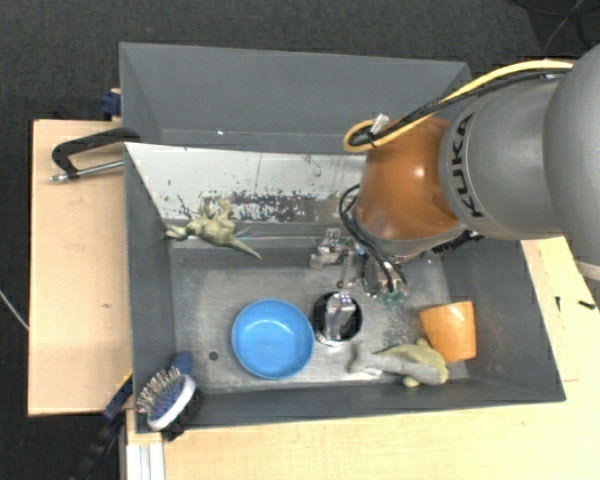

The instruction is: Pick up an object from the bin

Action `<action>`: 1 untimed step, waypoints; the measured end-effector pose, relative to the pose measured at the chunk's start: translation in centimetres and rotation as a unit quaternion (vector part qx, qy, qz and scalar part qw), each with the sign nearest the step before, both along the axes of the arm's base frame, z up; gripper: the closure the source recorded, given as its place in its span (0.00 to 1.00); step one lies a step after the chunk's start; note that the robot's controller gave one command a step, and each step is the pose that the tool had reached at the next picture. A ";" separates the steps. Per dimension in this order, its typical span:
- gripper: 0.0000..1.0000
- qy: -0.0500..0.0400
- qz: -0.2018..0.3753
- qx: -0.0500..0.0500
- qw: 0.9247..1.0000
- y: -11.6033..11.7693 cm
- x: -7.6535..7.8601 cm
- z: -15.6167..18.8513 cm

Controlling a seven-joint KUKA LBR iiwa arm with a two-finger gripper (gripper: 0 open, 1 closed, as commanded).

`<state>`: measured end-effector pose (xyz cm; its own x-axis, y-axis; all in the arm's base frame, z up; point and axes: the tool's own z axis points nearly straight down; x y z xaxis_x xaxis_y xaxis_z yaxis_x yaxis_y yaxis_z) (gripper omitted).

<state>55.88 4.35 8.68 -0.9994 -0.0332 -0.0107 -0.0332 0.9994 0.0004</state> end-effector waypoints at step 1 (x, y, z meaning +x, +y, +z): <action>1.00 0.009 0.002 0.000 1.000 0.1 -0.3 0.0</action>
Offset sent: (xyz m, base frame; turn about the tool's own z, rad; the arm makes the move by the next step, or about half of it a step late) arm 0.0000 0.0000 0.0000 0.0000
